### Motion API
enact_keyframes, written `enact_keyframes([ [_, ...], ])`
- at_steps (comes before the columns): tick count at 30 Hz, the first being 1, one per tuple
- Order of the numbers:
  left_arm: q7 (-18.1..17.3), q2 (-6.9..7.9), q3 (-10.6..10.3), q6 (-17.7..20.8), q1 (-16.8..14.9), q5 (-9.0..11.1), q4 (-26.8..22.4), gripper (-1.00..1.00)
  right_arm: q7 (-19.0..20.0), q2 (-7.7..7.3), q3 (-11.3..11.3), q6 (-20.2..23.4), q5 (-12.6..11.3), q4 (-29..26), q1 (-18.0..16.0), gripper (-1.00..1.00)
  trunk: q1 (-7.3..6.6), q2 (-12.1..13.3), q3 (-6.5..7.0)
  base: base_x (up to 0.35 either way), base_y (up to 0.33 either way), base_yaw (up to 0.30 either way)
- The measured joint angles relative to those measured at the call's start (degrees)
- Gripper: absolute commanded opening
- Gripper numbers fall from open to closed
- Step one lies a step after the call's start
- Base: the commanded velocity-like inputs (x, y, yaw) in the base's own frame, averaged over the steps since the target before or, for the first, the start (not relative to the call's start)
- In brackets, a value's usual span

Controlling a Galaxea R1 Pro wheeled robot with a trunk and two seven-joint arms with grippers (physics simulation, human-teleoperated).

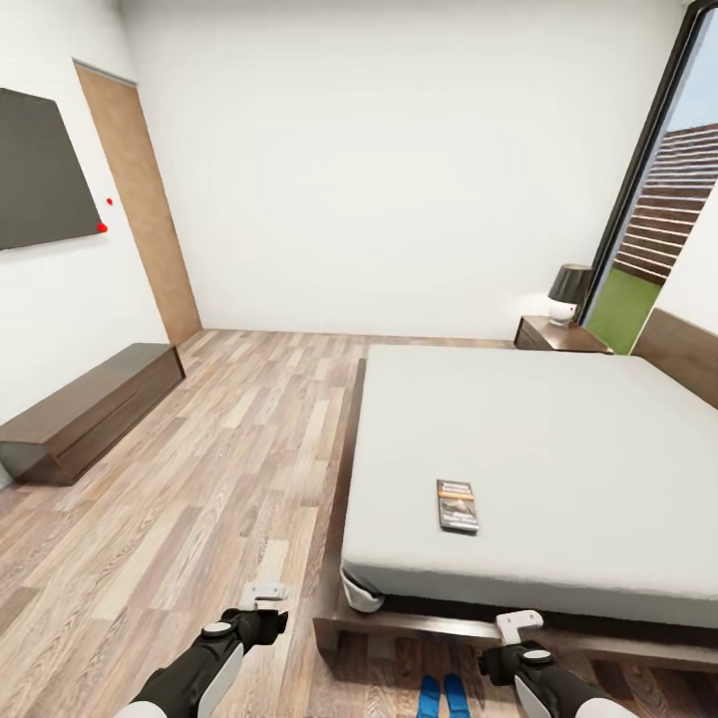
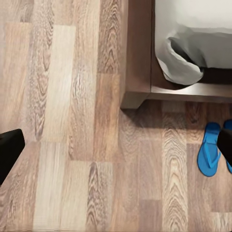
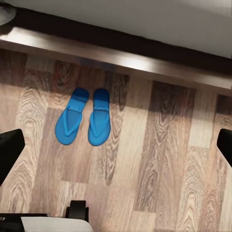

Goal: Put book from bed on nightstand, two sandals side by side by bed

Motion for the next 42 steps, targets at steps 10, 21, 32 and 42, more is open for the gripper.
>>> enact_keyframes([
  [10, 0.0, -0.02, 0.0, 0.0, 0.0, 0.0, 0.0, 1.0, 0.0, 0.12, 0.1, 0.0, 0.1, 0.0, 0.0, 1.0, -0.01, 0.0, -0.4, 0.038, 0.0, 0.282],
  [21, 0.0, -0.04, 0.0, -0.1, 0.0, 0.0, 0.0, 1.0, 0.0, 0.14, 0.1, 0.0, 0.1, 0.1, 0.0, 1.0, 0.0, 0.0, -0.84, 0.016, 0.0, 0.283],
  [32, 0.0, -0.04, 0.0, -0.1, 0.0, 0.0, 0.0, 1.0, 0.0, 0.14, 0.1, 0.0, 0.1, 0.1, 0.0, 1.0, 0.0, 0.0, -1.29, 0.001, 0.0, 0.284],
  [42, 0.0, -0.04, 0.0, -0.1, 0.0, 0.0, 0.0, 1.0, 0.0, 0.14, 0.1, 0.0, 0.1, 0.1, 0.0, 1.0, 0.0, 0.0, -1.69, 0.0, 0.0, 0.284],
])
